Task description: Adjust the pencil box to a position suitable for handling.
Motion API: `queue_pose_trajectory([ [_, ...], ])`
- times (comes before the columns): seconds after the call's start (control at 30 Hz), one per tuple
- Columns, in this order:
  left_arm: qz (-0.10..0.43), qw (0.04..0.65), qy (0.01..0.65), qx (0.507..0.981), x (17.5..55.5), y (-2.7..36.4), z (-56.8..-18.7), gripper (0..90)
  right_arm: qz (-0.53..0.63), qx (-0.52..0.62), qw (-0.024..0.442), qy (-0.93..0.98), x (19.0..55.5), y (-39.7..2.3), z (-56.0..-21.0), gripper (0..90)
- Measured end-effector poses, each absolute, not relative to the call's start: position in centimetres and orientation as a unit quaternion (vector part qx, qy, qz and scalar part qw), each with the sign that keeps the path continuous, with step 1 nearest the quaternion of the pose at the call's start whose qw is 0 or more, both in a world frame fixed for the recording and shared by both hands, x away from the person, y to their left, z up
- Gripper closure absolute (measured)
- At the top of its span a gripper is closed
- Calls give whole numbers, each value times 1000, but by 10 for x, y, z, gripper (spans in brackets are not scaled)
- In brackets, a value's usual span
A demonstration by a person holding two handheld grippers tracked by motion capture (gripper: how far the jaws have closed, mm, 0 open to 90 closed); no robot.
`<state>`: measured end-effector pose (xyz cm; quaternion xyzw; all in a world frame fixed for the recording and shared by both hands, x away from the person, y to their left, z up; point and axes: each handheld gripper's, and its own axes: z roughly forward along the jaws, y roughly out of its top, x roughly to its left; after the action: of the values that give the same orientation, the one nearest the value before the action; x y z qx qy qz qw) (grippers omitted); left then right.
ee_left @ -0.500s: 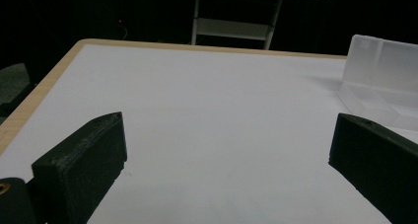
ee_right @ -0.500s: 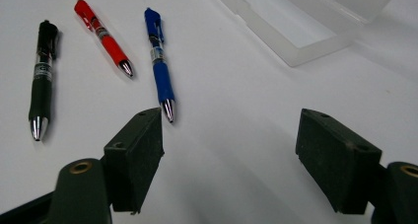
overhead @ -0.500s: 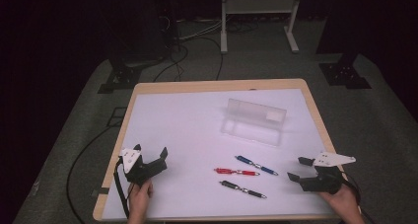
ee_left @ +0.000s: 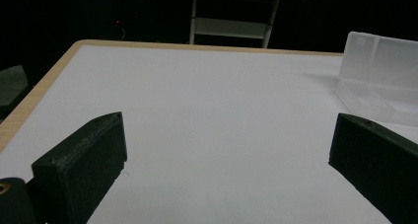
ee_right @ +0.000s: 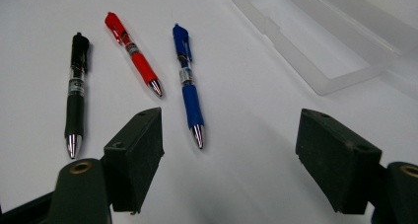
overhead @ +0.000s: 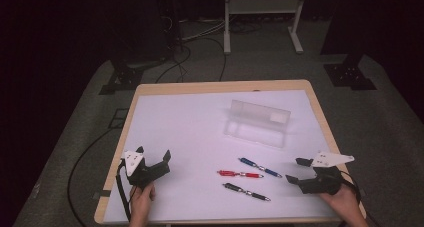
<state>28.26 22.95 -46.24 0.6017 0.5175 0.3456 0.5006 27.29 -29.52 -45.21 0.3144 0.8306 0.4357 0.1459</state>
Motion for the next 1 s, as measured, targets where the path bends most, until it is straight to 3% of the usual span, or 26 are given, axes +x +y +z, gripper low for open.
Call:
queue_pose_trajectory([
  [1.0,342,503,518,602,283,230,-463,3,429,246,129,859,293,-245,-423,256],
])
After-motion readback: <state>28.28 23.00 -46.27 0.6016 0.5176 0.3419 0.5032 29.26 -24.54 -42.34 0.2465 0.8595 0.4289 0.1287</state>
